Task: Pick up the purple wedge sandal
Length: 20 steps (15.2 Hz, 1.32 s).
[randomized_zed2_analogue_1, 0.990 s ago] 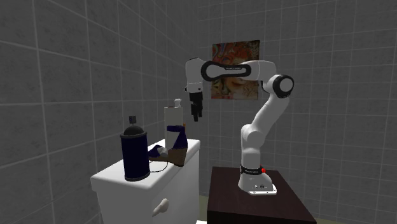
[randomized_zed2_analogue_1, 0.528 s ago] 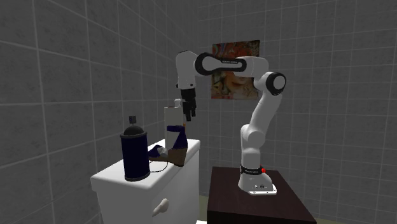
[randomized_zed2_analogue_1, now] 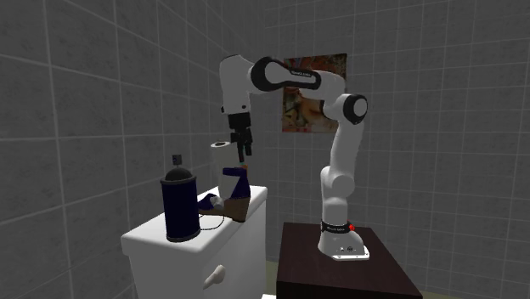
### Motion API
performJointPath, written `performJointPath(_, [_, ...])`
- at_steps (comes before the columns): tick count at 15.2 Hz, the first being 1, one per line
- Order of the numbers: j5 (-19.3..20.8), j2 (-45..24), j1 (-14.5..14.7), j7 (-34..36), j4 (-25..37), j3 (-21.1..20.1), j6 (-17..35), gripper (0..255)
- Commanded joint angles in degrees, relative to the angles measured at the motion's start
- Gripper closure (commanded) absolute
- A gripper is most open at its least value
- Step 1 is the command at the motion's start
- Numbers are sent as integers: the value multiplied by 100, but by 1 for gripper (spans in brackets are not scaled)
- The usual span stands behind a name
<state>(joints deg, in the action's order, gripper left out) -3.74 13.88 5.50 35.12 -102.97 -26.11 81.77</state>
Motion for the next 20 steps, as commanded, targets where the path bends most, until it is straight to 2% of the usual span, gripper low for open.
performJointPath(1, [61, -442, 74, 323, 498, -235, -104, 0])
performJointPath(6, [422, -1626, 403, 1098, 1846, -735, -444, 0])
performJointPath(10, [884, -2669, 900, 1674, 3117, -1004, -857, 0])
performJointPath(17, [726, -2390, 763, 1566, 2229, -946, -201, 0])
performJointPath(19, [716, -2372, 754, 1559, 2163, -943, -150, 0])
performJointPath(20, [708, -2357, 748, 1555, 2133, -942, -133, 255])
